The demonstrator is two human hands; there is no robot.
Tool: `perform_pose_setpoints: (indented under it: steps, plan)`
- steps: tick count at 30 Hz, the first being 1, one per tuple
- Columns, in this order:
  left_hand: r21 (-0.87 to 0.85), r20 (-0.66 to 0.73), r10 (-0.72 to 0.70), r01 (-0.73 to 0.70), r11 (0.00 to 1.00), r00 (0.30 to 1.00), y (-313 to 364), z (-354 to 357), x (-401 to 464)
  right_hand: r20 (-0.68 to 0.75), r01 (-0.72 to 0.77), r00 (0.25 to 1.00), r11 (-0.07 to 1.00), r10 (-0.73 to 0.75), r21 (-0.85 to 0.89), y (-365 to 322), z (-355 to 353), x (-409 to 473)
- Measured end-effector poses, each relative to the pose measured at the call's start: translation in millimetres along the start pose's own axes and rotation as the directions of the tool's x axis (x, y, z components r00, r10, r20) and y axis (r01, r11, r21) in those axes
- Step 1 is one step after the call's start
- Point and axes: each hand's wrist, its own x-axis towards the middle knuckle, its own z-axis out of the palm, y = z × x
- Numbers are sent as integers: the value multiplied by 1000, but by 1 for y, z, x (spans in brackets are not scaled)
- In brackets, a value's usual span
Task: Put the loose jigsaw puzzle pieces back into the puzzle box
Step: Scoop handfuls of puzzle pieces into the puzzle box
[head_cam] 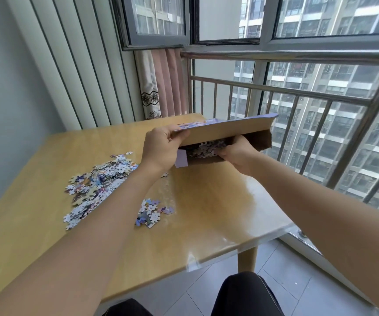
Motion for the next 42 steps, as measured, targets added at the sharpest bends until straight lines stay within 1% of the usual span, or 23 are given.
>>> perform_pose_setpoints:
  steps: [1, 2, 3, 5, 8, 11, 14, 15, 16, 19, 21, 23, 25, 26, 27, 29, 31, 33, 35, 37, 38, 40, 42]
  plan:
    - [-14, -10, -7, 7, 1000, 1000, 2, 0, 2, -32, 59, 997, 982, -65, -179, -2, -1, 0]
    - [-25, -18, -10, 10, 1000, 1000, 4, 1, 4, -34, 111, 991, 948, -126, -297, -5, -2, 0]
    - [-36, -23, -7, 6, 999, 1000, 7, 2, 6, -14, 164, 983, 914, -182, -371, -8, -3, 0]
    - [-41, -29, 16, -18, 999, 999, 12, 4, 10, 76, 283, 956, 830, -282, -481, -14, -7, -2]
    - [-4, -27, 28, -28, 1000, 999, 16, 5, 13, 237, 422, 902, 625, -361, -656, -16, -13, -7]
    - [0, -32, 25, -25, 1000, 999, 15, 3, 11, 307, 482, 845, 378, -437, -790, -11, -14, -17]
    - [6, -36, 25, -25, 1000, 999, 13, 0, 8, 397, 515, 768, 115, -504, -850, -3, -12, -25]
    - [1, -39, 25, -25, 1000, 999, 12, -1, 7, 437, 531, 744, 50, -507, -846, -1, -11, -26]
    - [-5, -38, 26, -26, 1000, 999, 12, -2, 7, 456, 541, 726, 17, -515, -841, 0, -10, -26]
    - [-26, -32, 30, -31, 999, 999, 10, -7, 5, 437, 557, 678, 24, -591, -830, -1, -9, -23]
    - [-35, -36, 25, -26, 999, 999, 8, -11, 6, 398, 532, 674, 35, -623, -846, -4, -11, -23]
    - [-46, -34, 16, -18, 999, 999, 5, -16, 7, 348, 479, 726, 72, -593, -875, -7, -14, -21]
    - [-55, -27, 13, -14, 998, 1000, 2, -20, 7, 345, 453, 797, 112, -497, -885, -9, -16, -19]
    - [-55, -26, 15, -16, 998, 1000, 2, -19, 6, 354, 451, 815, 121, -458, -884, -9, -17, -20]
    - [-59, -23, 16, -18, 998, 1000, 2, -19, 4, 366, 464, 812, 122, -456, -877, -9, -16, -20]
    - [-51, -22, 25, -27, 998, 999, 2, -15, 1, 384, 508, 747, 93, -542, -856, -6, -11, -24]
    - [-32, -43, 35, -36, 999, 998, 2, -12, 1, 423, 549, 669, 23, -612, -835, -4, 1, -33]
    - [-52, -57, 43, -46, 998, 997, 4, -11, 0, 452, 561, 632, -32, -629, -827, -6, 8, -41]
    - [-131, -42, 56, -61, 989, 998, 7, -13, -1, 432, 540, 596, -61, -677, -840, -13, 6, -45]
    - [-160, -39, 69, -74, 984, 997, 5, -20, 0, 328, 551, 509, 8, -796, -835, -23, -3, -40]
    - [-139, -49, 62, -68, 988, 997, 3, -25, 0, 277, 557, 496, 57, -823, -829, -29, -8, -37]
    - [-89, -57, 12, -17, 996, 998, -7, -33, -2, 276, 539, 540, 76, -795, -839, -40, -9, -38]
    - [-79, -63, -42, 37, 996, 997, -16, -36, -4, 264, 563, 513, 89, -817, -822, -45, -12, -39]
